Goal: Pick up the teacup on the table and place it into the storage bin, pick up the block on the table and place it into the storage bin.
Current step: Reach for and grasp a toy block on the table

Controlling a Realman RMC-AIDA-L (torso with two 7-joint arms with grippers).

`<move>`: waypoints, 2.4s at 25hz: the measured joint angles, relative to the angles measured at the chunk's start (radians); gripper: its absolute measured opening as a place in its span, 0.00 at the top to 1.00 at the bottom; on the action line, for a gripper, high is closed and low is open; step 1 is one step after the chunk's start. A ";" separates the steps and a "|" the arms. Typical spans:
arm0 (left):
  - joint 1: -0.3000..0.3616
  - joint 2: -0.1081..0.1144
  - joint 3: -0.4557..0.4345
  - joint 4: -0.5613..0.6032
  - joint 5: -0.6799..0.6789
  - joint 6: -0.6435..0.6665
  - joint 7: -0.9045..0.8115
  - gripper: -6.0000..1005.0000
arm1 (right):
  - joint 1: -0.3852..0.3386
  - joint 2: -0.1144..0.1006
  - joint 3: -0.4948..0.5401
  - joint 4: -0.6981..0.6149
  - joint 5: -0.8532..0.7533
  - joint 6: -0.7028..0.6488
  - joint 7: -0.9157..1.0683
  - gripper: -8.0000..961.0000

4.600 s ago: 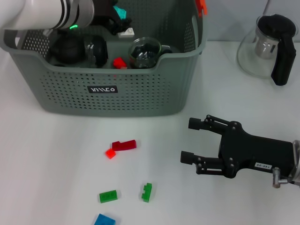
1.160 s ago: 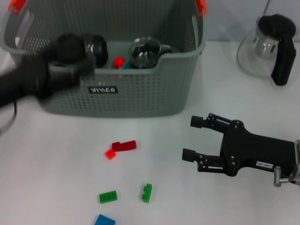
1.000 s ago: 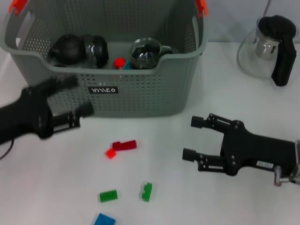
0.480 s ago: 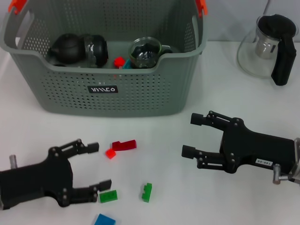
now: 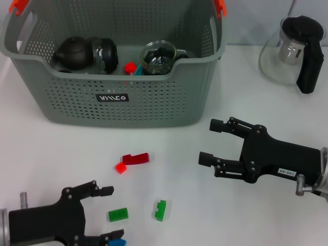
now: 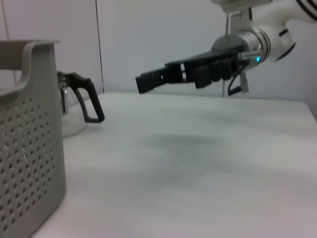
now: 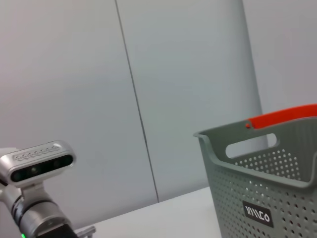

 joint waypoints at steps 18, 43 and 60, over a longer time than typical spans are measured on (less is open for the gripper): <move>0.051 -0.008 -0.020 -0.008 0.100 -0.026 0.166 0.14 | 0.011 0.002 0.005 0.034 0.000 0.028 -0.016 0.05; 0.044 -0.008 -0.013 -0.083 0.102 -0.112 0.195 0.34 | 0.012 0.001 0.001 0.035 -0.003 0.030 -0.016 0.05; 0.031 -0.005 -0.028 -0.080 0.115 -0.104 0.189 0.50 | 0.012 0.002 0.001 0.035 0.000 0.023 -0.017 0.05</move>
